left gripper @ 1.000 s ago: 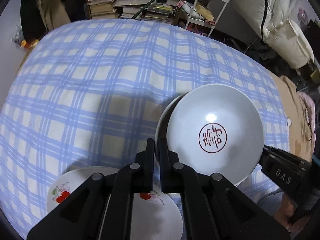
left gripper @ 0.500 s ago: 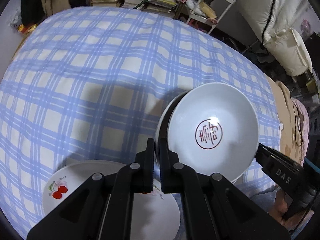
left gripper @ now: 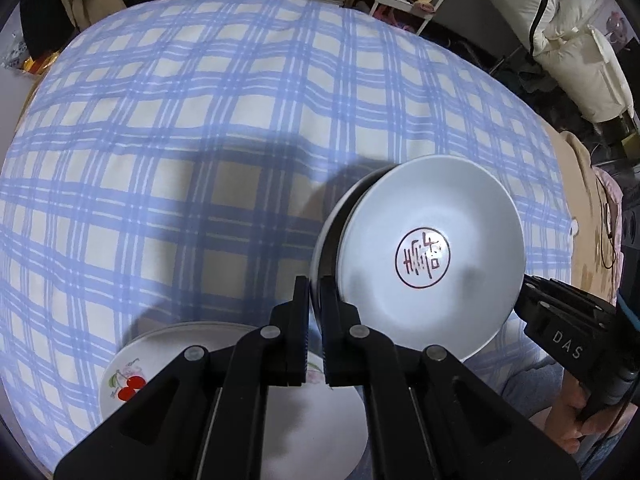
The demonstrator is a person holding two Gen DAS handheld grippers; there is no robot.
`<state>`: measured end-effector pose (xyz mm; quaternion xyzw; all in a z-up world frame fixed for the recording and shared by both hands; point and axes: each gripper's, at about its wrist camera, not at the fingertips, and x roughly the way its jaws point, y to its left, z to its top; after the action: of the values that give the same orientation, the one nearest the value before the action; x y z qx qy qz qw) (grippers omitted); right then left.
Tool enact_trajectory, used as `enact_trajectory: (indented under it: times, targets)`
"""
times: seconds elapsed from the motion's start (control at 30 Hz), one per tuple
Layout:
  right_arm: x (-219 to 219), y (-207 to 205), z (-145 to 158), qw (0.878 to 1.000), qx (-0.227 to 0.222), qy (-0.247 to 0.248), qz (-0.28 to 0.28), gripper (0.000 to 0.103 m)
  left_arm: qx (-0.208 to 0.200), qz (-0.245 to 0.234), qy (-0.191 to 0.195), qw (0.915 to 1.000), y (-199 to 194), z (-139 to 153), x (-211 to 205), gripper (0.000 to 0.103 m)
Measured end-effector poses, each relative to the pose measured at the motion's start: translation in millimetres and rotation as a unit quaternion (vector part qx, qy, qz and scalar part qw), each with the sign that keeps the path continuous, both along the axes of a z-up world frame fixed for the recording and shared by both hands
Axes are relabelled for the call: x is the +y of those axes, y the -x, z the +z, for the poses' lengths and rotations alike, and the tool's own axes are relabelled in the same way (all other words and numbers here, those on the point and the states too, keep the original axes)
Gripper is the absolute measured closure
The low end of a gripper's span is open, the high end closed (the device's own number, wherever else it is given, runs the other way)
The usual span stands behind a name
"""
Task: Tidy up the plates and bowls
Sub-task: 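Lift the bowl stack with both grippers and carry it over the cherry plate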
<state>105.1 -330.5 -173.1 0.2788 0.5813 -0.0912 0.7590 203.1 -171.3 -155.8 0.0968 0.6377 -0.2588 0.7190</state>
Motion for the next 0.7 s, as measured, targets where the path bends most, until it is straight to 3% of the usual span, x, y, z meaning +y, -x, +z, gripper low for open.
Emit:
enact_trajectory:
  times: [0.3,0.7]
  targets:
    - [3,-13,-10,0.999,0.033,-0.004,0.026,0.091,-0.002,0.008,-0.011,0.9999,-2,-5,-4,0.100]
    - [4,-3,9,1.000,-0.017,0.011,-0.010,0.091,-0.010,0.010,0.020,0.9997,1,9,3,0.100]
